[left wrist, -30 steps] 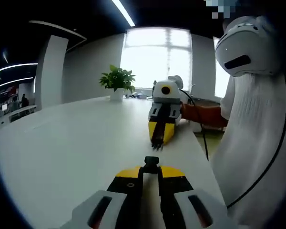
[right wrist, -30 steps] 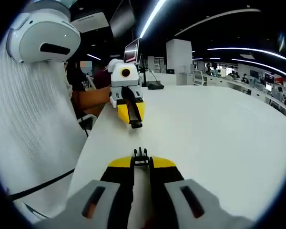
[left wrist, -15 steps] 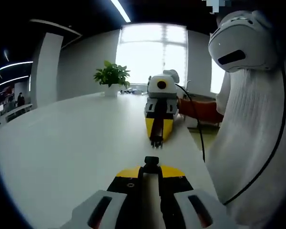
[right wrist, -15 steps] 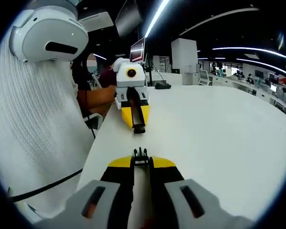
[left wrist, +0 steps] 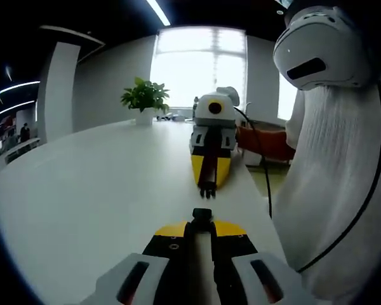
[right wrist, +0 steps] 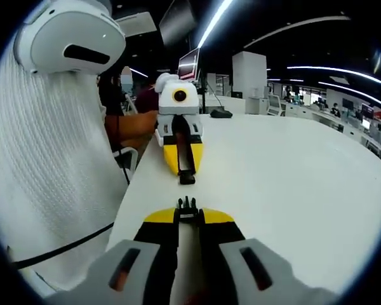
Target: Snap the two parts of the plastic buckle together until the buckle closes and remains connected.
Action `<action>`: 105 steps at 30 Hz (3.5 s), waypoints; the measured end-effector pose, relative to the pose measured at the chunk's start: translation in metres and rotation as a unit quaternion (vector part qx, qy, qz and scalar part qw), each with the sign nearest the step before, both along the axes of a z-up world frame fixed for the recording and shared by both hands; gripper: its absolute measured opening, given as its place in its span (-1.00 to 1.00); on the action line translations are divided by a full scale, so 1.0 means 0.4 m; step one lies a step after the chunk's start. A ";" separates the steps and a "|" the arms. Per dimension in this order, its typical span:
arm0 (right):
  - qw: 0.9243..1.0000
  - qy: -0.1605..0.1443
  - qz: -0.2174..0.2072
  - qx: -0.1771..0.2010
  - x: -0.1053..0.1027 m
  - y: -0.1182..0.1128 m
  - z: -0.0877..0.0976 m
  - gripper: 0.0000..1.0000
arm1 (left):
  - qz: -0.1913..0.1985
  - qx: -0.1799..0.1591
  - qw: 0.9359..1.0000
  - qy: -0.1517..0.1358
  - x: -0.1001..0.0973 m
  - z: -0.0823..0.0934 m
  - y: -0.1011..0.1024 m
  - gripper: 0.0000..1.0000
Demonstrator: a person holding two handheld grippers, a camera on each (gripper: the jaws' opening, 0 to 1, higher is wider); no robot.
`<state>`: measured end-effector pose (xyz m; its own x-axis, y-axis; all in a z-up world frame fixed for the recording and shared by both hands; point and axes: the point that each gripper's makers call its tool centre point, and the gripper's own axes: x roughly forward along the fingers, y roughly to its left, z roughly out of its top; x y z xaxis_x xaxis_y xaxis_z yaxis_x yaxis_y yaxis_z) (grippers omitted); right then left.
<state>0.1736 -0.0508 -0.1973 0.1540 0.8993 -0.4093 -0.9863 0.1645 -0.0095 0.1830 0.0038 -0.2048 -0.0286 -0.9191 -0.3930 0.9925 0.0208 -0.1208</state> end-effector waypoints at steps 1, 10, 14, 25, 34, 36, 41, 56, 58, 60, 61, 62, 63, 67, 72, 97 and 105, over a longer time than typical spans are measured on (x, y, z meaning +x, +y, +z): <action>1.000 -0.001 0.000 0.000 -0.001 0.001 0.000 -0.75 | 0.000 0.000 1.000 -0.001 -0.001 0.000 -0.001 -0.76; 1.000 -0.008 -0.009 -0.011 0.000 0.006 -0.008 -0.75 | -0.008 -0.001 1.000 -0.004 -0.012 -0.002 -0.007 -0.76; 1.000 -0.011 -0.012 -0.012 0.002 0.009 -0.008 -0.75 | -0.006 0.000 1.000 -0.006 -0.013 -0.003 -0.010 -0.76; 1.000 -0.017 -0.011 -0.010 0.003 0.022 -0.008 -0.75 | -0.012 -0.001 1.000 -0.006 -0.020 -0.002 -0.027 -0.76; 1.000 -0.018 -0.011 -0.007 0.003 0.024 -0.006 -0.75 | -0.015 0.000 1.000 -0.008 -0.023 -0.002 -0.033 -0.76; 1.000 -0.018 -0.009 -0.008 0.001 0.028 -0.006 -0.75 | -0.013 0.000 1.000 -0.009 -0.023 -0.002 -0.037 -0.76; 1.000 -0.021 -0.009 -0.013 0.003 0.029 -0.007 -0.75 | -0.013 0.001 1.000 -0.010 -0.021 -0.002 -0.038 -0.76; 1.000 -0.019 0.002 -0.013 -0.001 0.044 -0.007 -0.77 | -0.016 0.001 1.000 -0.013 -0.022 -0.001 -0.049 -0.78; 1.000 -0.018 0.000 -0.013 0.000 0.043 -0.008 -0.77 | -0.015 0.000 1.000 -0.013 -0.019 -0.002 -0.045 -0.78; 1.000 -0.020 -0.001 -0.013 0.000 0.043 -0.008 -0.77 | -0.012 0.000 1.000 -0.013 -0.019 -0.002 -0.044 -0.78; 1.000 -0.018 -0.002 -0.013 0.000 0.043 -0.008 -0.77 | -0.011 0.001 1.000 -0.014 -0.019 -0.002 -0.044 -0.78; 1.000 -0.018 -0.002 -0.013 0.000 0.043 -0.008 -0.77 | -0.011 0.001 1.000 -0.014 -0.018 -0.002 -0.044 -0.79; 1.000 -0.018 -0.001 -0.013 0.000 0.043 -0.009 -0.77 | -0.011 0.001 1.000 -0.015 -0.018 -0.002 -0.045 -0.79; 1.000 -0.015 0.009 -0.010 -0.001 0.044 -0.009 -0.78 | -0.013 0.000 1.000 -0.016 -0.018 -0.003 -0.045 -0.80; 1.000 -0.016 0.017 -0.010 -0.002 0.047 -0.010 -0.79 | -0.015 0.001 1.000 -0.014 -0.019 -0.003 -0.044 -0.81; 1.000 -0.014 0.015 -0.013 0.004 0.062 -0.024 -0.80 | -0.016 -0.002 1.000 -0.022 -0.028 0.005 -0.056 -0.83; 1.000 -0.015 0.018 -0.012 0.013 0.067 -0.027 -0.79 | -0.017 -0.003 1.000 -0.024 -0.029 0.012 -0.056 -0.82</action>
